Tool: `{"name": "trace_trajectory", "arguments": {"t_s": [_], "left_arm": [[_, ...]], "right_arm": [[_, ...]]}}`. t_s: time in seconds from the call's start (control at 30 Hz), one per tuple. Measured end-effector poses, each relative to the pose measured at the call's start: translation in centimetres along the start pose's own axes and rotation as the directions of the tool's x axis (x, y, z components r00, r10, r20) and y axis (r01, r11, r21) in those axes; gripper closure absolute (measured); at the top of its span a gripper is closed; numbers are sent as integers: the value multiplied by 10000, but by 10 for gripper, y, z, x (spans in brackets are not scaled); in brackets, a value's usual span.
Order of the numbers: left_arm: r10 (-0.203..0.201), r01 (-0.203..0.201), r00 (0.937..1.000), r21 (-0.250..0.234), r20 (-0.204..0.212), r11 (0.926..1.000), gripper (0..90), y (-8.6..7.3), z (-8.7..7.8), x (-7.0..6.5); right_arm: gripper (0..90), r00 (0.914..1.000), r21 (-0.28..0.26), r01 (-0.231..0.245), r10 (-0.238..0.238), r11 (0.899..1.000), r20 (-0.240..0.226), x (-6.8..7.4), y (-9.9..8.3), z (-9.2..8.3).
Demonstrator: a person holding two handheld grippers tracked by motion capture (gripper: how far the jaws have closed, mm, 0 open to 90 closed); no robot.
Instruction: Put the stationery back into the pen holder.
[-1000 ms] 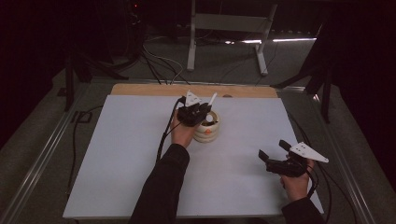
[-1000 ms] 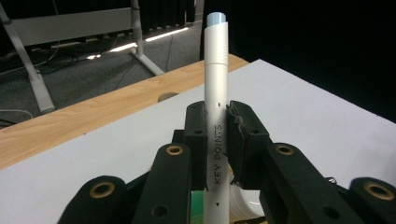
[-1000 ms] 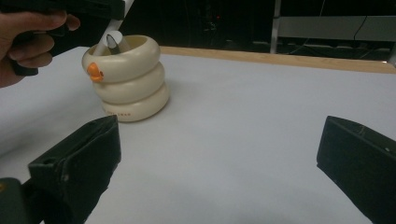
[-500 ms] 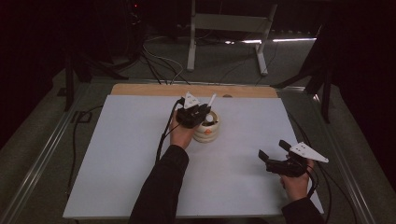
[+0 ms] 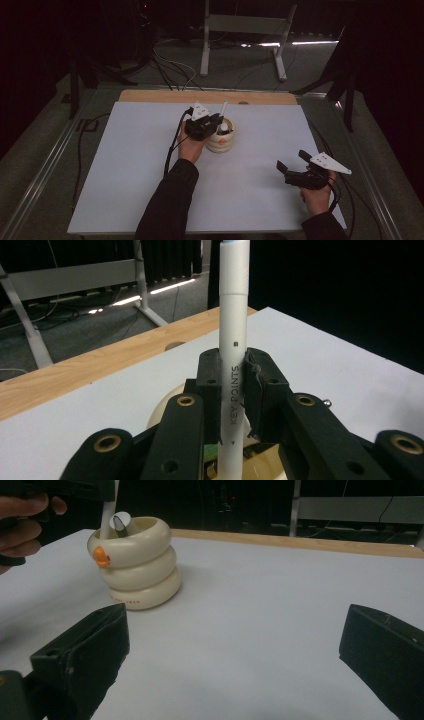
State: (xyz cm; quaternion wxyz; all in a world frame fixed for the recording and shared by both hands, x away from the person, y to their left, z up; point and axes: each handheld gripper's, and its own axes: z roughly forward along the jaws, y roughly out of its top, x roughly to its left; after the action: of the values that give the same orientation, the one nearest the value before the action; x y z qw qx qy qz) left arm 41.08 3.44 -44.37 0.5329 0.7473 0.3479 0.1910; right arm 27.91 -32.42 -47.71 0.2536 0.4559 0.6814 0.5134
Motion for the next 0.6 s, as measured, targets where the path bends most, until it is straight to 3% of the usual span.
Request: {"name": "trace_trajectory", "arguments": {"t_s": [0.1,0.23,0.6], "left_arm": [[-50,50,10000,-52,14,10000,782,-1,-2,1],[108,-107,9999,252,-33,9996,783,-5,-5,2],[-151,154,9999,512,-55,9986,781,-18,-5,7]], "right_arm": [[1,10000,2,6,-6,10000,-9,0,0,0],[1,10000,3,12,-12,10000,-11,0,0,0],[1,10000,26,25,-25,10000,1,0,0,1]]}}
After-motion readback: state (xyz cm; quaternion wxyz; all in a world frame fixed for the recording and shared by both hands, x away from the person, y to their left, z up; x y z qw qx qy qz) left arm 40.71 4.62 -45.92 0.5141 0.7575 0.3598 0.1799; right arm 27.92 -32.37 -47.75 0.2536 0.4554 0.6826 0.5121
